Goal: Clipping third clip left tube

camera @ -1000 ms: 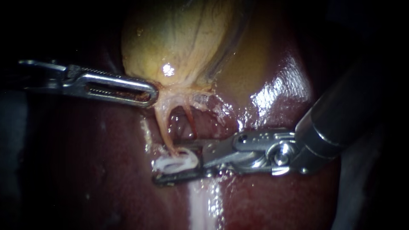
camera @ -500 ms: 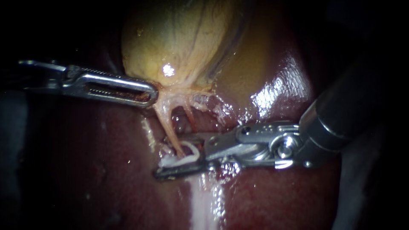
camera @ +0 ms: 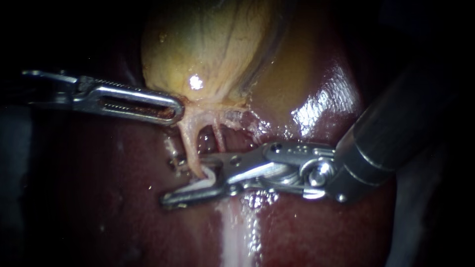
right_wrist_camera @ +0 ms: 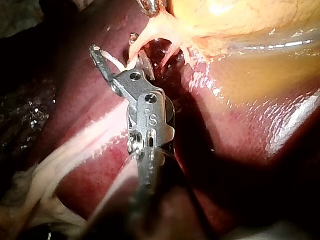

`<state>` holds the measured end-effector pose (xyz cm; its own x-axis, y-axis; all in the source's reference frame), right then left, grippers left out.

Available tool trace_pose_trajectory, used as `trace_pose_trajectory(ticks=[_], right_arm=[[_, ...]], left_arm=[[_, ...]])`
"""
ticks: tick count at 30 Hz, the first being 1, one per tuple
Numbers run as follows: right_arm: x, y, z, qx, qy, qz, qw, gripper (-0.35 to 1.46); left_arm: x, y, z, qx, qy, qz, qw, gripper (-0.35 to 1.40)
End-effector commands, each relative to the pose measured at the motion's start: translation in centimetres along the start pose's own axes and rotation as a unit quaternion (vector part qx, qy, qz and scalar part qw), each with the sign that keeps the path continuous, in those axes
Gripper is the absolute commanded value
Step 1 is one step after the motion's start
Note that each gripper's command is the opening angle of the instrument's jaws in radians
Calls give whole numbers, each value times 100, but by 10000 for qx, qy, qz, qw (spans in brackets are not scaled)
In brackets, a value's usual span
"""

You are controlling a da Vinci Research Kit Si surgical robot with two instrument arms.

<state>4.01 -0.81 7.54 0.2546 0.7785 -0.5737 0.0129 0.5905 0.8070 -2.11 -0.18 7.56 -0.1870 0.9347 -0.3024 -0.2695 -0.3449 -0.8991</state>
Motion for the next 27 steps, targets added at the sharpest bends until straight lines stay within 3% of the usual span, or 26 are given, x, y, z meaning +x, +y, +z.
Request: trace_pose_trajectory(ticks=[1,19,27], right_arm=[[1,0,1,22,30,24,10000,50],[24,15,4,57,202,141,9997,49],[24,16,4,57,202,143,9997,47]], left_arm=[[0,0,0,1,-1,0,10000,-35],[1,0,2,-7,-6,-1,10000,-35],[1,0,2,-5,-5,-1,10000,-35]])
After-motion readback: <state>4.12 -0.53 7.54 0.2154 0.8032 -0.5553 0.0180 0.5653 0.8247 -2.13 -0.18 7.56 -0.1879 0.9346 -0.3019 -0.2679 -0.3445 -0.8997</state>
